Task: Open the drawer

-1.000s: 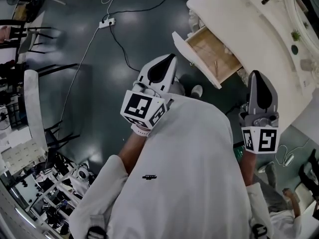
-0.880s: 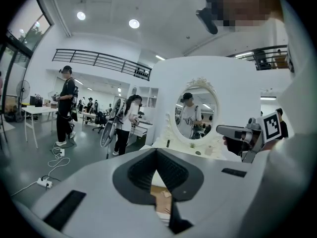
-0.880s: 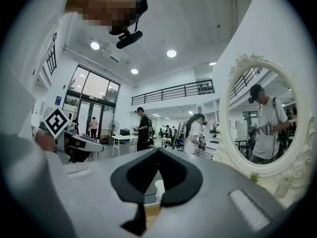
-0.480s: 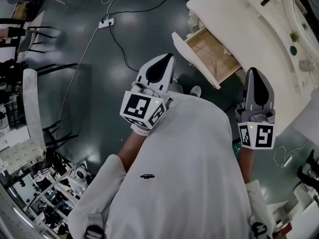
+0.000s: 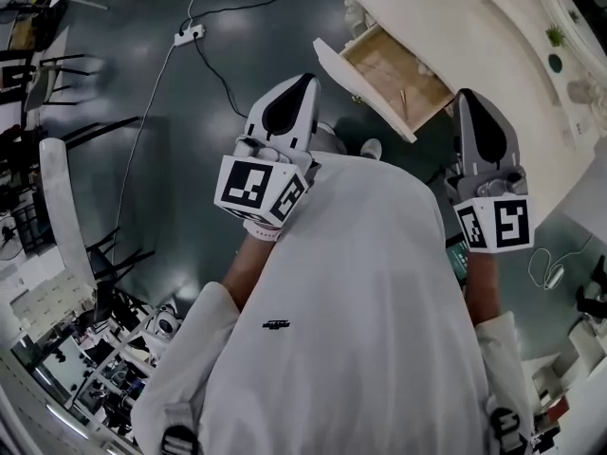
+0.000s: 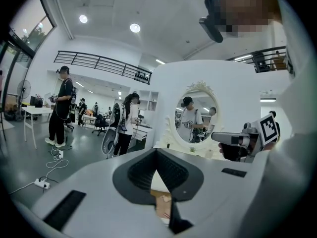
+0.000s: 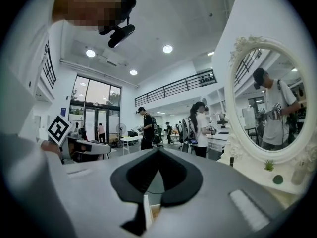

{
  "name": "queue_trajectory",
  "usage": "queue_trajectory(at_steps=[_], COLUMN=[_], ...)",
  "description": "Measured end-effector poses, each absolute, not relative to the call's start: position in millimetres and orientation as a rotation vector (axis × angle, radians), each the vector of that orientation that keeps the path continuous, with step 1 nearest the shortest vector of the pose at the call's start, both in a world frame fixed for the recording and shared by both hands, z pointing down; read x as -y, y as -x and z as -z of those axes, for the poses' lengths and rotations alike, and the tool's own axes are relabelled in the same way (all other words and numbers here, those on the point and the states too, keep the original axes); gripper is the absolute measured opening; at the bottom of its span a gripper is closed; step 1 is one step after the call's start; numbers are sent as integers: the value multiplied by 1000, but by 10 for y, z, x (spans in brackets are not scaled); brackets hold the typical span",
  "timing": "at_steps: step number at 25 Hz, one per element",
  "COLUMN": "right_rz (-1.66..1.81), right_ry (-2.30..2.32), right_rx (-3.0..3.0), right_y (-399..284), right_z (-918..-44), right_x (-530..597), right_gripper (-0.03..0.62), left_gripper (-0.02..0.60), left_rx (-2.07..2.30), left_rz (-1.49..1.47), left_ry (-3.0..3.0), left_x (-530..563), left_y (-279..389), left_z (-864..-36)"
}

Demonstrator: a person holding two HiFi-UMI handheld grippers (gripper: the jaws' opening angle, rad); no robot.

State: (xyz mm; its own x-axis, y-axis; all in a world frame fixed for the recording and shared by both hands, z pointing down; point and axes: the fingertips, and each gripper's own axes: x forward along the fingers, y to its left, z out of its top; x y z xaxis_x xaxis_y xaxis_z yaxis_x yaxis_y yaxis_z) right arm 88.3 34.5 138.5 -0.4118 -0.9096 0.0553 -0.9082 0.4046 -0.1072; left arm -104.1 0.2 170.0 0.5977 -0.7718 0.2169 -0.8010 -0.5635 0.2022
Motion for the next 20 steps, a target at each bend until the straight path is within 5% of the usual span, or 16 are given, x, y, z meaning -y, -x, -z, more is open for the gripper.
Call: queue_trajectory(at_steps=[20], right_rz=[189], right_ry=[1624], right_rx=[-2725], right_y=[-858], right_z=[-1404], right_x=[-522], right_gripper=[11], left_gripper=[9], left_rx=[1226], left_rz=[-164], left_ry=[-2552], left_x=[-53], left_y=[832], left_z=[-1768])
